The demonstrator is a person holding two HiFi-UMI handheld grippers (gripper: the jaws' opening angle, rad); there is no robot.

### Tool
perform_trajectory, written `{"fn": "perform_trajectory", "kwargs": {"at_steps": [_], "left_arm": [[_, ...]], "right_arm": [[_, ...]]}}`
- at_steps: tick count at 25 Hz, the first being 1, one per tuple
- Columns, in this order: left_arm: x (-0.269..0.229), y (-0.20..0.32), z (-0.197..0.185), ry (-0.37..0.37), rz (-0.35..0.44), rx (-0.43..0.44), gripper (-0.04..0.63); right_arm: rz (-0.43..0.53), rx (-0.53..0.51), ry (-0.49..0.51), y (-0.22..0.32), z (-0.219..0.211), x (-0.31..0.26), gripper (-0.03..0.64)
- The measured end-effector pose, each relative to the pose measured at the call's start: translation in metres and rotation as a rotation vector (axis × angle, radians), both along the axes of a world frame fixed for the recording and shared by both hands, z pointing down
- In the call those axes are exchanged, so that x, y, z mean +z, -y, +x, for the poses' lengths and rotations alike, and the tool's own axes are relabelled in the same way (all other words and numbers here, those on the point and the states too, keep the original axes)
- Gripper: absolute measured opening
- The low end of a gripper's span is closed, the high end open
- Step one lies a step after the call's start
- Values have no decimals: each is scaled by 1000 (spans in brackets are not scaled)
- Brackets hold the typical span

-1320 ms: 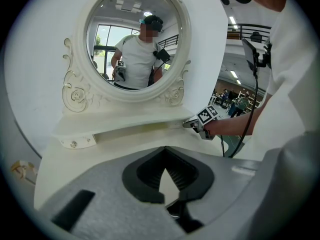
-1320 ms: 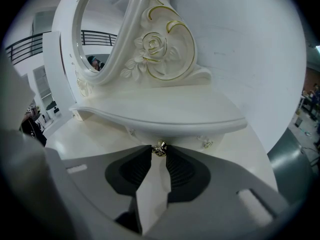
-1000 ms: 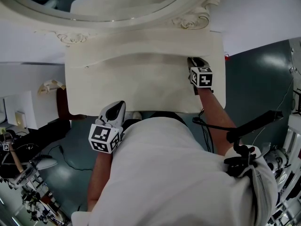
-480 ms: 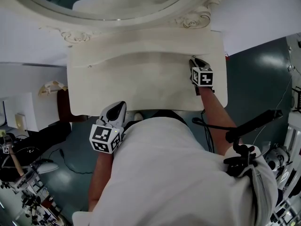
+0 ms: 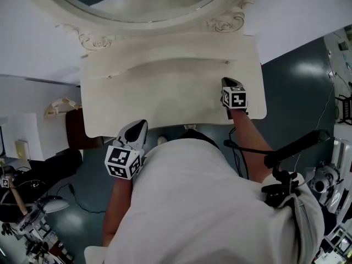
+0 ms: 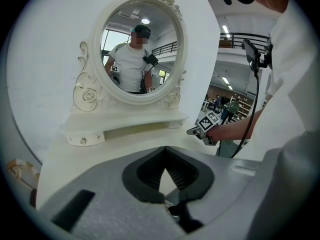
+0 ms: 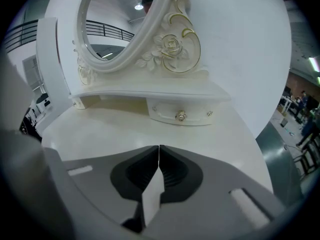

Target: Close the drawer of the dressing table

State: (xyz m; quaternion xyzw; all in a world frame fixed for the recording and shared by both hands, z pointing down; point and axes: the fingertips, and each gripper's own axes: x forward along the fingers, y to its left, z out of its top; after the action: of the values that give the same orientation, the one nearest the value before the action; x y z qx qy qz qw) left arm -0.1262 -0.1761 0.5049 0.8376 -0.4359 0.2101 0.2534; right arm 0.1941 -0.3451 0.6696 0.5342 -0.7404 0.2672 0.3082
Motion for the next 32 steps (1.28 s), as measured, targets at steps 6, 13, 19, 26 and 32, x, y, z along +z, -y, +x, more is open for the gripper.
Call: {"fn": "perform_trajectory", "kwargs": {"at_steps": [6, 13, 19, 26, 32], "left_arm": [[-1, -22, -29, -24, 15, 23, 3], [-2, -48, -54, -47, 32, 54, 3], [-4, -72, -75, -54, 45, 86, 3], [3, -102, -96, -48, 42, 135, 3], [11, -129, -107, -54, 42, 182, 3]], "right_arm": [[-10, 7, -5, -42, -26, -11, 2], [-24, -29, 9, -99, -66, -29, 2], [-18, -74, 27, -147, -106, -46, 2], [-3, -121, 57, -199, -152, -64, 0], [21, -162, 59, -244, -186, -74, 0]]}}
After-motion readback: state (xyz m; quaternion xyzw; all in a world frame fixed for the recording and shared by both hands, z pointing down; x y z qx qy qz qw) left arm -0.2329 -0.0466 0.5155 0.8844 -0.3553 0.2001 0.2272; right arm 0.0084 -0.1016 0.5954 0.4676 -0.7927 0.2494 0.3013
